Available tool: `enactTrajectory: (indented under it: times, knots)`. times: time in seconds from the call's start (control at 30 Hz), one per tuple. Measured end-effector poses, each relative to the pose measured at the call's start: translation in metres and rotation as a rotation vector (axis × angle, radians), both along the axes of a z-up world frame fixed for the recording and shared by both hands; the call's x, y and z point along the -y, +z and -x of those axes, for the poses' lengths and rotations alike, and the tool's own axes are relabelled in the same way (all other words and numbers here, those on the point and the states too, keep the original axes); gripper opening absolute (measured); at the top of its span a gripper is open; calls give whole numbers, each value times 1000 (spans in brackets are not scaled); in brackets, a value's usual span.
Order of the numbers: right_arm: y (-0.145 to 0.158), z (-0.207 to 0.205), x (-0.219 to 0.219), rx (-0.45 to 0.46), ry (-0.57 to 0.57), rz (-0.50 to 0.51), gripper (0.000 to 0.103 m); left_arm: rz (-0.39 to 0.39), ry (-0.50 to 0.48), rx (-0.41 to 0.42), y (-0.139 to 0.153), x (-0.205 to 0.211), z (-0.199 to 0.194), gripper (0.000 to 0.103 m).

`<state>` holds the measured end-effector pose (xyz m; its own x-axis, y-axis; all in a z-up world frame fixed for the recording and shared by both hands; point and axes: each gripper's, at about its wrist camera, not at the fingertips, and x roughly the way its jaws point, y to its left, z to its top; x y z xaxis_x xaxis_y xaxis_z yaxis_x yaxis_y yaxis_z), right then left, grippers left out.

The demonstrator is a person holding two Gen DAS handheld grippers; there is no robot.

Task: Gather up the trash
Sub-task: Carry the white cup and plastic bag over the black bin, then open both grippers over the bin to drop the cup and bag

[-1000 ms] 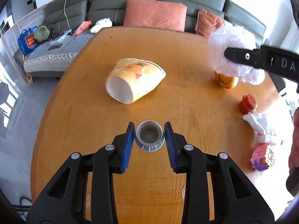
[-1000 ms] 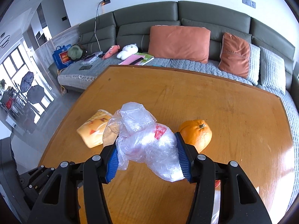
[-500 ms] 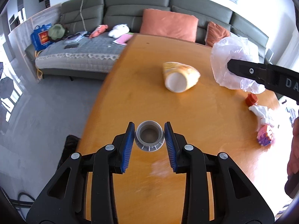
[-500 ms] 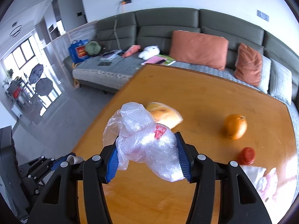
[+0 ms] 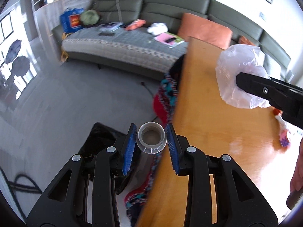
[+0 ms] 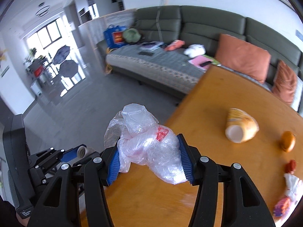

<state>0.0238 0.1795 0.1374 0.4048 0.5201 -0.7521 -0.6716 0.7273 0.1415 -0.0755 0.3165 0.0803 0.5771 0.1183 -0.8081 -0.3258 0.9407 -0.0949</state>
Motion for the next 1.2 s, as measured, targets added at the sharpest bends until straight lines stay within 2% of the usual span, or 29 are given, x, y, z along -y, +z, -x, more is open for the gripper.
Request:
enactTrajectory:
  times: [0.2,0.4,0.6,0.67,0.7,0.73,0.77,0.87,0.93,1.07,1.2]
  knots:
    - [-7,16,-58,-42,91,2,56,7,118,-43,-13,-61,29,33]
    - [-27,28,-112,-115,180,29,56,32,228,-95,-33,-113,53,33]
    - [-45,38,-144,-158,225,67,57,41,275,-140,-52,-136,59,33]
    - [-50,34,-157,-178,230,71,63,41,287,-149,-56,-140,60,33]
    - [-51,30,-164,-196,226,77,70,55,291,-163,-59,-145,57,38]
    - [-52,27,-169,-200,219,81,71,60,308,-178,-61,-150,55,73]
    - [-52,27,-171,-199,219,83,71,60,334,-192,-62,-153,55,95]
    - [-45,29,-178,-180,237,80,71,48,369,-156,-54,-156,63,97]
    - [-42,30,-179,-157,247,78,71,28,380,-164,-52,-156,67,97]
    - [-41,32,-182,-168,264,72,72,33,395,-175,-53,-161,70,97]
    - [-40,32,-183,-173,271,53,82,35,412,-175,-51,-168,74,97]
